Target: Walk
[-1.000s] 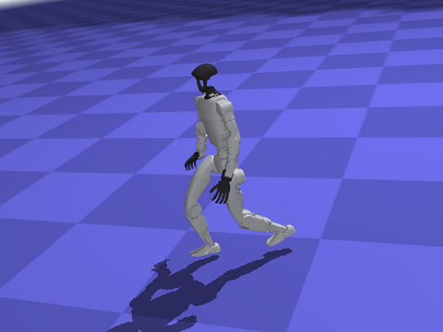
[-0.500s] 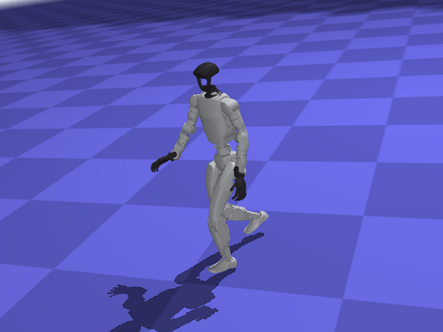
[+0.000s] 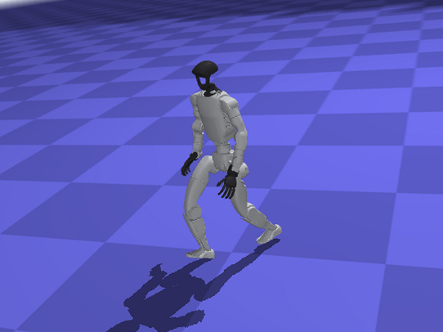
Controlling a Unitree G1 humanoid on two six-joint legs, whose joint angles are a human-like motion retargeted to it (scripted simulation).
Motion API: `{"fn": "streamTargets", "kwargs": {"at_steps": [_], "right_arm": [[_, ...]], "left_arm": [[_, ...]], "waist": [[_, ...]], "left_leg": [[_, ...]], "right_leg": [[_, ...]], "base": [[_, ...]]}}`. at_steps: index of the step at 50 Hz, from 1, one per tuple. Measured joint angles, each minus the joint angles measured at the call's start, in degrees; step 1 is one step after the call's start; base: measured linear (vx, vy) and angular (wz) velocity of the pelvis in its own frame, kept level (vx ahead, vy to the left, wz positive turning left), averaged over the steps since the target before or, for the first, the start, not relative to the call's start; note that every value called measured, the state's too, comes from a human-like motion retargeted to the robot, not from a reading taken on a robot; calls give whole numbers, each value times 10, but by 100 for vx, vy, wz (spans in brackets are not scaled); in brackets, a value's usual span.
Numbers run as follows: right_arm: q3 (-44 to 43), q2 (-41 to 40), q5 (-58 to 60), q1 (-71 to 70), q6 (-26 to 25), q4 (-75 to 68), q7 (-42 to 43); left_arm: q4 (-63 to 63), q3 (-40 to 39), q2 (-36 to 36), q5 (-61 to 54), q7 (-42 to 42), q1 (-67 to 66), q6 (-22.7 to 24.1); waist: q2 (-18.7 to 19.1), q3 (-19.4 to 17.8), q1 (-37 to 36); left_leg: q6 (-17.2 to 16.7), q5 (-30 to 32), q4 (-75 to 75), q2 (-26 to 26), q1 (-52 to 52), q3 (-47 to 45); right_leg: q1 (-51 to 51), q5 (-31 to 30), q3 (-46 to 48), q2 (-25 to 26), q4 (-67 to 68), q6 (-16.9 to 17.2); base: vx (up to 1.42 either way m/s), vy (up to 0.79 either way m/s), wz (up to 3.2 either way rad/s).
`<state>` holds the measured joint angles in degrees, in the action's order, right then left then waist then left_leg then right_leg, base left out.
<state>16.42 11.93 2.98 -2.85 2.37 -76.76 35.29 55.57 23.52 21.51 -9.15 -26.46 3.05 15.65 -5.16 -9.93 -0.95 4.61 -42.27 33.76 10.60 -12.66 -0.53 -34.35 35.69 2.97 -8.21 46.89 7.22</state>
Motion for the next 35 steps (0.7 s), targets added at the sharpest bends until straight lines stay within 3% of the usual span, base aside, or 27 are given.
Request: {"fn": "streamTargets", "kwargs": {"at_steps": [3, 5, 8, 10, 14, 17, 20, 25, 28, 31, 33, 35], "right_arm": [[-4, 5, 6, 1, 2, 1, -2], [0, 11, 9, 1, 4, 7, -4], [6, 20, 6, -3, 7, 30, -11], [8, 25, 5, -13, 9, 45, -14], [14, 29, 9, -51, 9, 78, -16], [18, 30, 10, -81, 11, 110, -19], [24, 30, 9, -108, 17, 135, -21], [32, 31, 21, -134, 18, 144, -23], [34, 30, 23, -117, 15, 131, -32], [31, 22, 19, -85, 9, 99, -57], [27, 13, 8, -64, 7, 67, -87], [26, 4, -1, -46, 2, 39, -113]], "left_arm": [[24, -22, -15, -4, 2, -18, -7], [43, -44, -31, -17, 12, -38, -15], [47, -61, -55, -32, 38, -63, -31], [38, -61, -65, -40, 55, -67, -42], [7, -59, -75, -41, 66, -66, -47], [-10, -58, -81, -44, 55, -69, -39], [-10, -57, -85, -49, 39, -66, -32], [12, -67, -84, -47, 17, -50, -36], [22, -71, -85, -48, 13, -53, -39], [40, -73, -81, -54, 18, -52, -44], [56, -73, -73, -66, 29, -47, -44], [62, -75, -66, -72, 33, -40, -42]], "waist": [[13, 9, 3], [43, 9, 13], [103, 14, 15], [119, 16, 7], [109, 13, -19], [87, 9, -33], [56, 10, -31], [-8, 42, -4], [-37, 57, -1], [-75, 73, 2], [-113, 72, 3], [-135, 67, 6]], "left_leg": [[-22, 13, 81, -29, -19, 5], [-53, 61, 184, -80, -11, 4], [-95, 214, 400, -190, 83, -1], [-73, 247, 506, -249, 157, -13], [-3, 135, 560, -286, 291, -54], [14, 64, 473, -259, 365, -96], [-2, 53, 298, -201, 411, -136], [-22, 147, -85, -63, 390, -167], [-5, 169, -47, -30, 396, -179], [24, 178, -6, 18, 380, -186], [44, 197, -62, 80, 321, -177], [55, 205, -120, 121, 259, -159]], "right_leg": [[15, -38, -3, 27, 78, -26], [46, -52, 17, 62, 108, -53], [95, -47, 50, 137, 82, -101], [134, -37, 53, 168, 52, -119], [221, -13, 27, 188, -10, -119], [273, 23, -5, 175, -25, -107], [308, 67, -36, 139, -20, -96], [325, 99, -78, 61, -2, -62], [336, 102, -102, 25, 63, -38], [343, 38, -122, -21, 141, 13], [337, -58, -140, -61, 212, 63], [308, -175, -138, -79, 296, 78]], "base": [[79, -19, 17], [73, -23, 14], [67, -21, -2], [70, -19, -15], [74, -12, -34], [78, 2, -55], [78, 10, -36], [74, 17, -4], [76, 18, -13], [77, 20, -1], [72, 18, 18], [70, 9, 18]]}}
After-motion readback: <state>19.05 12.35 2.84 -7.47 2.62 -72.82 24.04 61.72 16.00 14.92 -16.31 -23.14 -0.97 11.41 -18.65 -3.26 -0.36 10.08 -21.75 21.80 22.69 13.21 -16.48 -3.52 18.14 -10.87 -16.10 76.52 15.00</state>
